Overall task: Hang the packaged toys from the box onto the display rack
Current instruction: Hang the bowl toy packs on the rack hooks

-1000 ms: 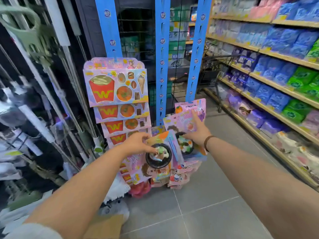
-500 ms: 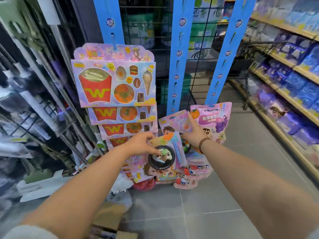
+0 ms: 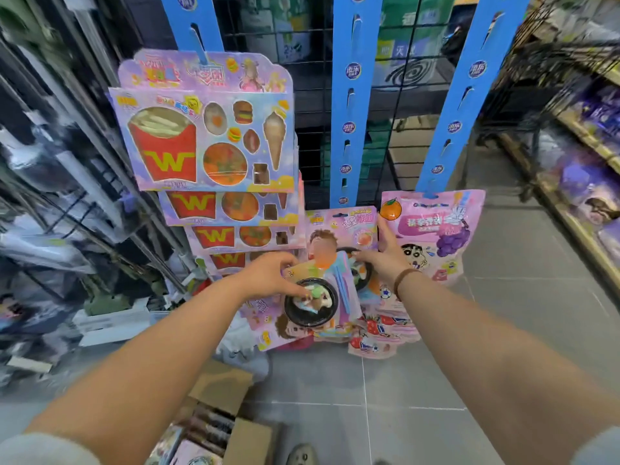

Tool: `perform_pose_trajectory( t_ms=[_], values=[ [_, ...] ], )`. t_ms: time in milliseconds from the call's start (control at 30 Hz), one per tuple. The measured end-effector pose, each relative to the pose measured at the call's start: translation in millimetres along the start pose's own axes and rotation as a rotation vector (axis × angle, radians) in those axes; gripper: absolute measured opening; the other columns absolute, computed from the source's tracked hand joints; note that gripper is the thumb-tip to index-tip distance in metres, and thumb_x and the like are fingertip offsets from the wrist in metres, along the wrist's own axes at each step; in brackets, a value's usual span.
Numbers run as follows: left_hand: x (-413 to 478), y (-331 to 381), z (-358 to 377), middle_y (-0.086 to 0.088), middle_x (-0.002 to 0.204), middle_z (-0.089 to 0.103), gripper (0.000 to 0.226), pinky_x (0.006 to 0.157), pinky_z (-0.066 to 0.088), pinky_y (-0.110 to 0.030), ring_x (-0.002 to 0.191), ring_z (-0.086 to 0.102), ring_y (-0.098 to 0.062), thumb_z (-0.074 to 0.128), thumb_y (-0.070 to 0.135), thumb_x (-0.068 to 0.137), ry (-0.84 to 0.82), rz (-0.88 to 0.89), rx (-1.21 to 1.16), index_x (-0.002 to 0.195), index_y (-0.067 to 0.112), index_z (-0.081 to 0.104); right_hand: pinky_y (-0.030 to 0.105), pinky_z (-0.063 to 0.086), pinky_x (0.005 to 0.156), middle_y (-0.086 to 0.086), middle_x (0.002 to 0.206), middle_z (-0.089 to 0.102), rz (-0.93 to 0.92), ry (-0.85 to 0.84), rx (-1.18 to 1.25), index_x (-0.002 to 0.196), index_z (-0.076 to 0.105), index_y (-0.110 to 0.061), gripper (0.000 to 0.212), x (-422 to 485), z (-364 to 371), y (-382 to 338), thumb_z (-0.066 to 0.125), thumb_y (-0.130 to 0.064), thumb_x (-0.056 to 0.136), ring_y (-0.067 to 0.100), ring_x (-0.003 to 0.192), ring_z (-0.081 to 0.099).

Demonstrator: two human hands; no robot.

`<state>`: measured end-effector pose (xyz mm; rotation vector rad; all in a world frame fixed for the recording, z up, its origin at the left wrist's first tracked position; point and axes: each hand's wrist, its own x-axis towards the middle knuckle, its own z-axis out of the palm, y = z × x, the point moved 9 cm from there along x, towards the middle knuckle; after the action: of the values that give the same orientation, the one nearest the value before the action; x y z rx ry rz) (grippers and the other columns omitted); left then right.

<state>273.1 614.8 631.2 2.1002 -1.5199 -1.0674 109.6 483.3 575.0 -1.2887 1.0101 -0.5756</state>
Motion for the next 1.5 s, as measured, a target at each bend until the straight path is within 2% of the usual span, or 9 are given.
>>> perform_pose_trajectory(
  t_ms=[133,267,433,600,933,1067,1233,1400,1500],
  values=[
    [4.5,-1.9,5.0,0.003,0.09,0.061,0.031,0.069,0.042,-0.02,0.088,0.057,-0.016,0.081,0.025,0.072,-0.009,0.0,-0.026,0.093,0.013,0.062,0.046,0.048,0.101,-0.003,0.141,0.051,0.033,0.024,0.014,0.142,0.026,-0.05,0.102,11.8,-3.9,17.1,0.076,-0.007,0.064,0.021,0.121,0.056],
    [9.4,-3.4,8.6,-0.006,0.098,0.066,0.035,0.073,0.045,-0.027,0.091,0.06,-0.02,0.082,0.026,0.071,-0.008,-0.005,-0.012,0.095,0.009,0.064,0.026,0.051,0.089,-0.001,0.136,0.051,0.059,0.058,-0.072,0.149,0.024,-0.029,0.089,2.2,0.6,8.7,0.067,0.007,0.079,0.018,0.118,0.053],
    [15.8,-2.8,10.6,-0.006,0.094,0.065,0.033,0.074,0.047,-0.03,0.087,0.061,-0.02,0.082,0.027,0.069,-0.011,0.006,0.015,0.09,0.009,0.064,0.035,0.044,0.095,0.011,0.125,0.058,0.131,0.166,-0.324,0.129,0.047,-0.006,0.056,9.1,-2.9,13.5,0.073,-0.013,0.08,0.03,0.118,0.055],
    [18.9,-0.8,9.1,-0.011,0.095,0.062,0.04,0.074,0.045,-0.034,0.085,0.058,-0.022,0.083,0.031,0.067,-0.018,0.024,0.047,0.092,0.007,0.063,0.036,0.046,0.091,0.018,0.127,0.055,0.301,0.143,-0.607,0.127,0.049,-0.001,0.049,8.3,2.3,17.6,0.061,-0.028,0.089,0.033,0.116,0.054],
    [17.7,18.9,0.7,-0.002,0.092,0.056,0.038,0.072,0.041,-0.034,0.089,0.053,-0.023,0.079,0.033,0.073,-0.049,0.084,0.152,0.094,0.01,0.059,0.034,0.043,0.095,0.019,0.13,0.055,0.33,0.075,-0.893,0.126,0.054,0.001,0.036,-3.9,0.6,-5.6,0.048,-0.015,0.095,0.032,0.122,0.052],
    [15.6,38.2,0.2,-0.003,0.12,0.058,0.059,0.087,0.048,-0.04,0.108,0.055,-0.023,0.077,0.044,0.072,-0.045,0.113,0.347,0.118,0.013,0.057,0.034,0.043,0.074,0.013,0.083,0.057,0.236,0.087,-0.864,0.076,0.055,-0.005,0.036,-10.8,-7.9,-35.1,0.051,-0.036,0.094,0.023,0.077,0.051],
    [18.1,72.2,3.9,-0.001,0.098,0.059,0.048,0.071,0.045,-0.035,0.091,0.057,-0.022,0.075,0.05,0.07,-0.018,0.174,0.47,0.1,0.018,0.057,0.03,0.045,0.086,0.007,0.105,0.061,0.008,-0.216,-0.748,0.098,0.068,-0.018,0.03,-38.3,23.8,-75.0,0.05,-0.041,0.094,0.02,0.096,0.053],
    [14.6,87.6,2.8,0.002,0.085,0.057,0.043,0.065,0.041,-0.034,0.079,0.053,-0.019,0.077,0.051,0.068,0.011,0.201,0.441,0.087,0.019,0.054,0.016,0.04,0.062,0.002,0.092,0.062,-0.027,-0.281,-0.837,0.106,0.07,-0.01,0.026,-51.6,14.1,-85.0,0.055,-0.027,0.094,0.009,0.076,0.051],
    [7.3,103.0,-12.8,0.001,0.116,0.058,0.066,0.087,0.045,-0.033,0.108,0.052,-0.02,0.075,0.056,0.067,0.161,0.296,0.423,0.117,0.018,0.054,0.017,0.04,0.067,-0.003,0.095,0.06,-0.01,-0.175,-0.721,0.111,0.069,-0.013,0.026,-51.0,-11.1,-85.8,0.058,-0.028,0.093,0.013,0.091,0.053]
  ],
)
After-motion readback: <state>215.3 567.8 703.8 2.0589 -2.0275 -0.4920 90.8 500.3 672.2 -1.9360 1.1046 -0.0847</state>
